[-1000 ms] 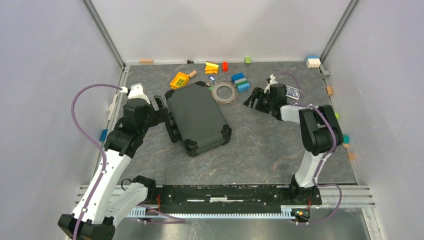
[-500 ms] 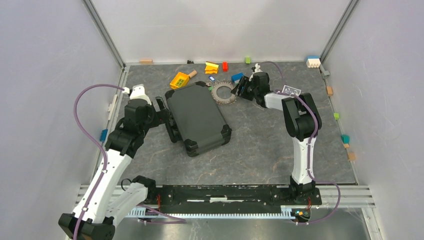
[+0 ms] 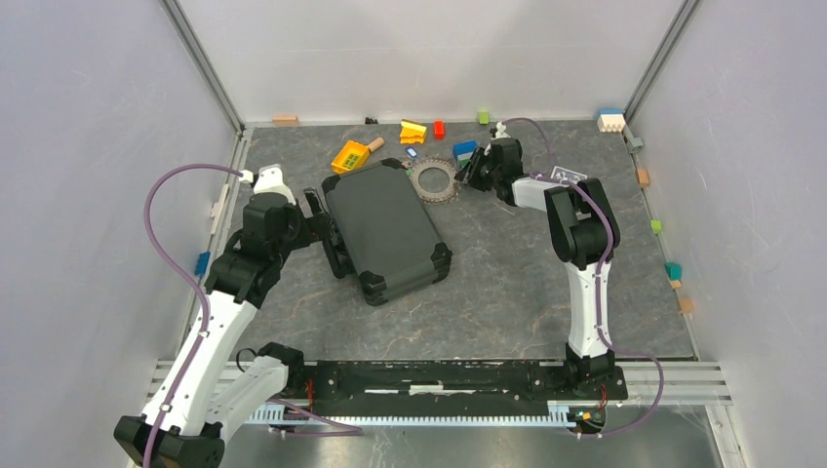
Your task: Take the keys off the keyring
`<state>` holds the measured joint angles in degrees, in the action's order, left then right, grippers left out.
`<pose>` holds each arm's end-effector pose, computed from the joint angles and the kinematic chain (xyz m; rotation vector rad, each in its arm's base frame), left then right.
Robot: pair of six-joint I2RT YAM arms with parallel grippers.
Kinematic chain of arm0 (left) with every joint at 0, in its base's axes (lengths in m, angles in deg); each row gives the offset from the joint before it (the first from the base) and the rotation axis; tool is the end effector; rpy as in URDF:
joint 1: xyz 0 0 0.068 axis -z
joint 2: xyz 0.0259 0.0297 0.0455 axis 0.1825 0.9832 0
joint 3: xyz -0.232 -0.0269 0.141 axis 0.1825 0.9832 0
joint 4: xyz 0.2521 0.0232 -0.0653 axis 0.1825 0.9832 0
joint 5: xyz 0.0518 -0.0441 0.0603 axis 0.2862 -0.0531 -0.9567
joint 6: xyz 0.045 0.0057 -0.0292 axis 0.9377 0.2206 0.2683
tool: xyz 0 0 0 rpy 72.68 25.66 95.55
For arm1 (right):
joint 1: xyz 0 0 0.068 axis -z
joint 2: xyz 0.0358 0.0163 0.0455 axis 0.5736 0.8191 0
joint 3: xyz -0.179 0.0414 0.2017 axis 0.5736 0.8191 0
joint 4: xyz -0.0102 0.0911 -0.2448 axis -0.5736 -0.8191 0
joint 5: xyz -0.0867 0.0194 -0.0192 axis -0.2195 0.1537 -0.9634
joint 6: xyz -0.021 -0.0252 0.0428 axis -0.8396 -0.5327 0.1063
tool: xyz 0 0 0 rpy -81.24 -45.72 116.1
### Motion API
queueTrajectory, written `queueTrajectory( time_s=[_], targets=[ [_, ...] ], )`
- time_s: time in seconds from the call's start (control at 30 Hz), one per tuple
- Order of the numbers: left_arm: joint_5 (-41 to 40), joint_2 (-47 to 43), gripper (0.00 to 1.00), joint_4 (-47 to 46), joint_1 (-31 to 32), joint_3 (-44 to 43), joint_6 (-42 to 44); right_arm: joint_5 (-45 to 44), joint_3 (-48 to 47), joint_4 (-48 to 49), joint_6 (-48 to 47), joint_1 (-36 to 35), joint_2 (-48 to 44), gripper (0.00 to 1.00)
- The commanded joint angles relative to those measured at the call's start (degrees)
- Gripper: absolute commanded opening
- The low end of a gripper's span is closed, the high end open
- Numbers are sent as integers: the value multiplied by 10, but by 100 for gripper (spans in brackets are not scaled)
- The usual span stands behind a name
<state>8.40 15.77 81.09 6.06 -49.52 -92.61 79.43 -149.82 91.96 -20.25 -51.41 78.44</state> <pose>0.1712 -0.0416 0.3360 -0.2599 2.0705 -0.1510 0.4660 0.1455 0.1273 0.2811 2.2055 0.7815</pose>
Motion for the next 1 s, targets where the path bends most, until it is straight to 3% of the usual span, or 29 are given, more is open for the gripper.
queueTrajectory(
  time_s=[0.0, 0.2, 0.47, 0.77, 0.97],
  targets=[
    [12, -6, 100, -22, 0, 3, 17, -15, -1, -56, -20, -6, 25, 30],
    [15, -5, 100, -22, 0, 4, 18, -18, 16, -36, -46, -6, 2, 0],
    [14, -7, 100, -22, -3, 4, 18, -19, 95, 8, -124, -6, -138, 0],
    [-9, -48, 100, -33, -7, 20, 6, -79, 219, -29, -218, -5, -353, 0],
    [37, -80, 100, -93, -16, 50, 11, -113, 293, -63, -261, -5, -473, 0]
  ],
)
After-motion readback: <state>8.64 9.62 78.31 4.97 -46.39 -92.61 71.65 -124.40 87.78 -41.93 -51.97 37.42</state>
